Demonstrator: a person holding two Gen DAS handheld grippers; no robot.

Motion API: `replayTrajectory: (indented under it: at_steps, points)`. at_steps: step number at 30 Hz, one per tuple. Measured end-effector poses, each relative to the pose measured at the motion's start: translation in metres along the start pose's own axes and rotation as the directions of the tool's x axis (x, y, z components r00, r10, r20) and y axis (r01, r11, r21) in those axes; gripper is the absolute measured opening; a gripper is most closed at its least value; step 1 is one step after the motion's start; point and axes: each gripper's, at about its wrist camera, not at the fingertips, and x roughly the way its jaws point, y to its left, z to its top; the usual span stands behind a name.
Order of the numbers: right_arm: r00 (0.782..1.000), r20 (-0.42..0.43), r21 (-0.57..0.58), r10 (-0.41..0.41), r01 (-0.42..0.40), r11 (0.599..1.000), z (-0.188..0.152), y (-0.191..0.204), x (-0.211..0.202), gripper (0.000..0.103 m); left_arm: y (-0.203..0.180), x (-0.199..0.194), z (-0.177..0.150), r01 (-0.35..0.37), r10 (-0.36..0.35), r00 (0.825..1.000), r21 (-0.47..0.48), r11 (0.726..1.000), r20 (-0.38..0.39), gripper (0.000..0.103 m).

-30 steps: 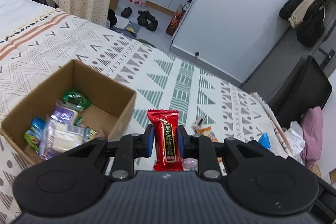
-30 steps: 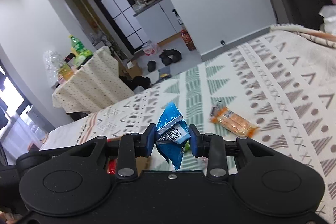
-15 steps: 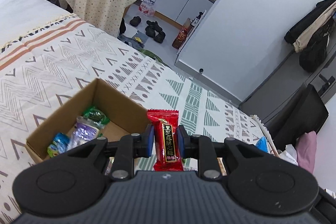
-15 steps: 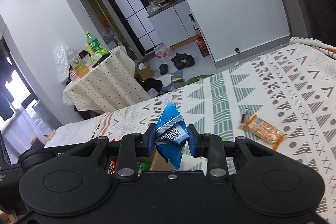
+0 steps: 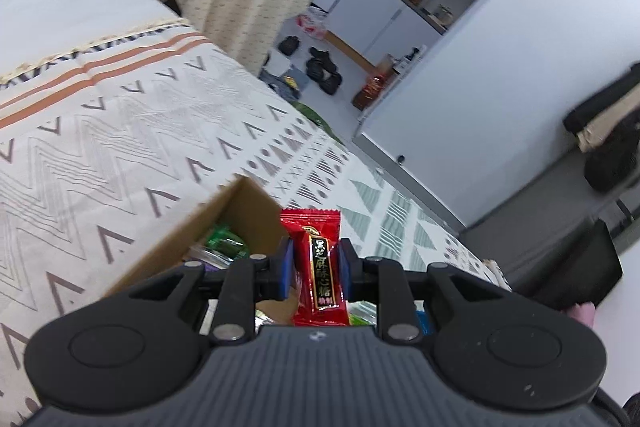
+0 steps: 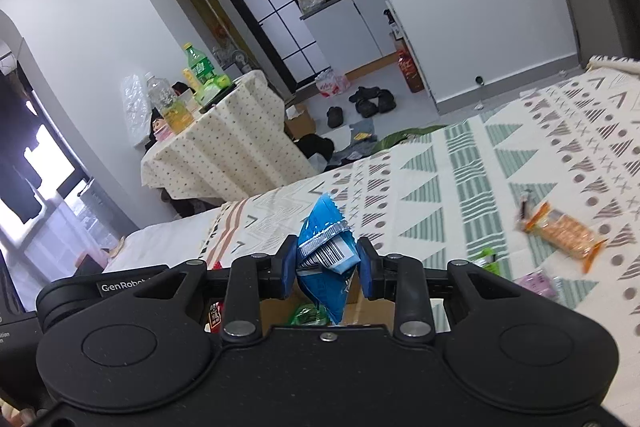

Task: Organize snacks
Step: 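Carry the red bar and blue packet over the box and open both grippers, then withdraw both open grippers from the box toward the purple bun and biscuit packet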

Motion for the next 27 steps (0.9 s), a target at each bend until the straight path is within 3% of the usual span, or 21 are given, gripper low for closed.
replayTrajectory:
  at_steps: [18, 27]
  points:
    - [0.996, -0.084, 0.040, 0.001, 0.002, 0.999, -0.011, 0.020, 0.062, 0.032, 0.023, 0.041, 0.006, -0.020, 0.014, 0.997, -0.082, 0.996, -0.079, 0.022]
    - [0.997, -0.078, 0.060, -0.022, 0.026, 0.998, -0.008, 0.005, 0.051, 0.053, 0.017, 0.047, 0.002, -0.062, 0.055, 0.994, -0.065, 0.996, -0.092, 0.027]
